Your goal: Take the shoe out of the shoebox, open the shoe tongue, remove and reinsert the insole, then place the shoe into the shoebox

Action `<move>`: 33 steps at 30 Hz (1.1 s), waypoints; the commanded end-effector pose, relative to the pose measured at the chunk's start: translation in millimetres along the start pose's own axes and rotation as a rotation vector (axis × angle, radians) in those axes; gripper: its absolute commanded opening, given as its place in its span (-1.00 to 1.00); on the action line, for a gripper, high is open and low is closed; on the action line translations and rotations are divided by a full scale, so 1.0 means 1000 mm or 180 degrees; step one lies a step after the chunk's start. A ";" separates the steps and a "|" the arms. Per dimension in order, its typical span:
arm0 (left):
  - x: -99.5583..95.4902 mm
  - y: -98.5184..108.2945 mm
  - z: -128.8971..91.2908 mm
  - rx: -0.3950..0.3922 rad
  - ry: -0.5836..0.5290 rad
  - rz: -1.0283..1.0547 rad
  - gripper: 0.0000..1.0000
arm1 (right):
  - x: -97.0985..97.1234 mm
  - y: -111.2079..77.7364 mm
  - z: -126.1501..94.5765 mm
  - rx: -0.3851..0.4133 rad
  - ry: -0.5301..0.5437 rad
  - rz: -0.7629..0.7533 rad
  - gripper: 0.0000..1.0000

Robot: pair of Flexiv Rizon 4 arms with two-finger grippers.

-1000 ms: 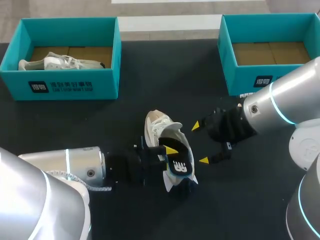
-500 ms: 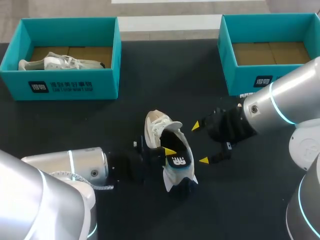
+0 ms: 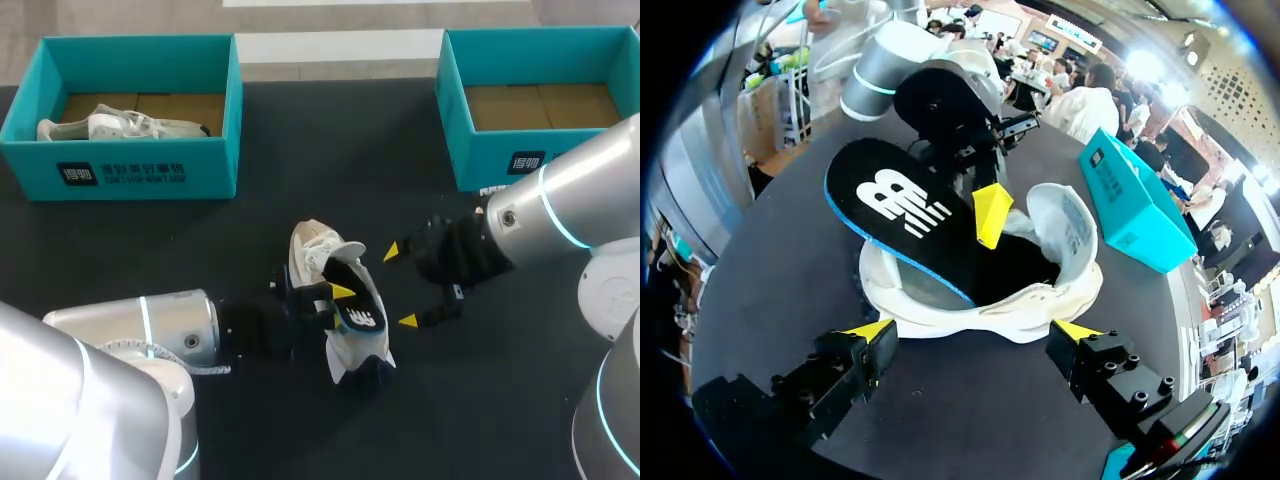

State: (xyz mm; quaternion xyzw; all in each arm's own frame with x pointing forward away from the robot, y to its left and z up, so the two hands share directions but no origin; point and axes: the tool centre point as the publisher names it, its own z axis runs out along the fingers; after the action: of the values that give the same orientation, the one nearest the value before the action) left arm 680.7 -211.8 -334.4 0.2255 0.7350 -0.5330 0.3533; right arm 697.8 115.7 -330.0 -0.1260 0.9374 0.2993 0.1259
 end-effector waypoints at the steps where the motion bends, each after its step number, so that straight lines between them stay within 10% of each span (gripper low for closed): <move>1: -0.002 -0.011 -0.012 0.0004 0.0015 0.0045 -0.53 | 0.001 0.001 0.000 0.0009 -0.0007 0.0003 1.00; 12: 0.007 -0.028 -0.019 0.0055 0.0087 0.0077 -0.69 | 0.001 0.001 0.000 0.0009 -0.0007 0.0003 1.00; 15: 0.013 -0.021 -0.010 0.0076 0.0141 0.0028 -1.00 | 0.001 0.001 0.000 0.0009 -0.0007 0.0003 1.00; 33: 0.006 0.023 0.003 -0.0158 0.0085 0.0175 -1.00 | 0.001 0.001 0.000 0.0009 -0.0007 0.0003 1.00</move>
State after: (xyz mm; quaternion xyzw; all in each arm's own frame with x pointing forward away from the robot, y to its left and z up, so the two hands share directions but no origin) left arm 688.4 -204.4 -353.2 0.2427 0.7417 -0.5060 0.3673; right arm 697.7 115.7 -330.0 -0.1260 0.9374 0.2993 0.1259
